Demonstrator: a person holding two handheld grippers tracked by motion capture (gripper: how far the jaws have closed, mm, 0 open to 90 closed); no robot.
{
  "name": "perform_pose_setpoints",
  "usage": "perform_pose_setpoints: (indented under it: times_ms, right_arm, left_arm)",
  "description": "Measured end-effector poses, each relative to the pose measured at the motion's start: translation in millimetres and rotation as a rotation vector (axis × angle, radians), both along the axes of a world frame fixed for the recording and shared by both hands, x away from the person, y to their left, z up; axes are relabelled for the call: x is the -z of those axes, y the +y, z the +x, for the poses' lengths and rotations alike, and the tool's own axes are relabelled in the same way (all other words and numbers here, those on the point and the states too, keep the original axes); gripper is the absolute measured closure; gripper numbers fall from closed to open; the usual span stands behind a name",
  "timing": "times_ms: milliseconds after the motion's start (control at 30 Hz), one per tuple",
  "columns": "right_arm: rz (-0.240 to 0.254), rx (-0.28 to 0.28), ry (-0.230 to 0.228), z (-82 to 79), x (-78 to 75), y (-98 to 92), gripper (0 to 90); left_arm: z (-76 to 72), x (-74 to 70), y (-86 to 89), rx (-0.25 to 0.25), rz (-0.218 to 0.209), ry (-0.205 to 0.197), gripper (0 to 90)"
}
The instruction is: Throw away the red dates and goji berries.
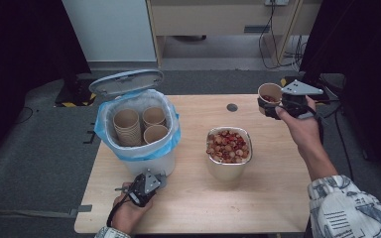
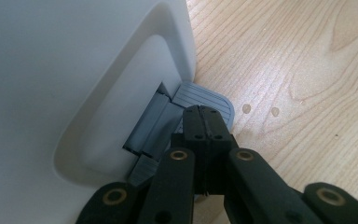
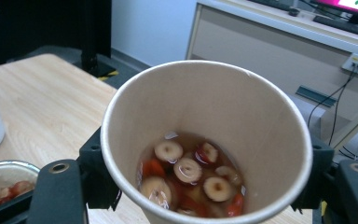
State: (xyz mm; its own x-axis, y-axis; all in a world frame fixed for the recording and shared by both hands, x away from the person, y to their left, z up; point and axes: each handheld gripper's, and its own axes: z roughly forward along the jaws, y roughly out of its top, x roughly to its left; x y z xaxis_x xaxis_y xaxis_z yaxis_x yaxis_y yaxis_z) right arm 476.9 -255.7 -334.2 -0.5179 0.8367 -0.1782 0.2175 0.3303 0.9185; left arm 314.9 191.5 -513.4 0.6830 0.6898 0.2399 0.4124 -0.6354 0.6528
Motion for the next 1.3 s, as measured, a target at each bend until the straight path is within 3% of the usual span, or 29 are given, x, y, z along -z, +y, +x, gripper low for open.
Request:
perform_pose_setpoints:
  times_ms: [100,167,267,400,600,767,900,1000,1300]
  right_arm:
    - [0.004,-0.015,0.006,-1.7,-2.6,-0.6,28.3]
    - [-0.006,-0.004,0.005,-2.0,-5.6,-3.9,28.3]
    - [0.018,0.015,-0.002,-0.2,-11.8,-4.9,28.4]
    - [0.005,-0.043,-0.004,-1.2,-12.2,7.7,28.3]
    - [0.009,-0.014,-0.009,-0.3,-16.0,4.8,28.4]
    - [0.0,-0.073,-0.007,-1.0,-13.4,14.3,28.4]
    - [0.006,-0.052,-0.005,-0.5,-14.0,10.5,28.4]
    - [0.005,-0.084,-0.019,-2.4,-13.1,15.4,28.4]
    - [-0.076,-0.123,-0.084,-8.7,-7.8,25.5,28.8]
  left_arm:
    - [0.1,0.0,0.2,0.0,-0.002,0.001,89.7]
    - [0.1,0.0,0.1,0.0,-0.002,0.001,89.7]
    - [0.1,-0.1,-0.1,-0.001,0.0,0.001,89.7]
    - [0.1,0.0,0.0,-0.001,-0.001,0.001,89.7]
    - [0.0,0.2,-0.2,-0.003,-0.006,-0.001,89.7]
    - [0.1,0.0,0.1,-0.001,-0.003,0.001,89.7]
    - [0.1,0.1,0.0,-0.001,-0.003,0.001,89.7]
    - [0.2,0.0,0.1,-0.001,-0.003,0.001,89.7]
    - [0.1,0.0,0.1,-0.001,-0.002,0.001,89.7]
